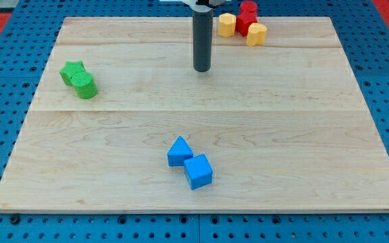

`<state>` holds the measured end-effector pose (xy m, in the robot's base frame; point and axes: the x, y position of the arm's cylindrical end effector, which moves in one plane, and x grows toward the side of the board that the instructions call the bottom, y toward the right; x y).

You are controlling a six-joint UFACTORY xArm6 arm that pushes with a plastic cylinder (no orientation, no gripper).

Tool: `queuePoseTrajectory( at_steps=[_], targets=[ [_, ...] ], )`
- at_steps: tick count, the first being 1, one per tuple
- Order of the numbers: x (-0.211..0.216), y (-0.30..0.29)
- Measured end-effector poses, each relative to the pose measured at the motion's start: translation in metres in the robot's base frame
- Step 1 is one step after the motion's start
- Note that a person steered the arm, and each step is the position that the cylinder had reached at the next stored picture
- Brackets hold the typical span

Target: Move your arm towards the top center

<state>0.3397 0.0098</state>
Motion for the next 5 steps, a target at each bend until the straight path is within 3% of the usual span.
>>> queuePoseTrajectory(
  at_steps=[3, 5],
  targets=[
    [0.0, -0.024],
    [-0.071, -0.023]
  ],
)
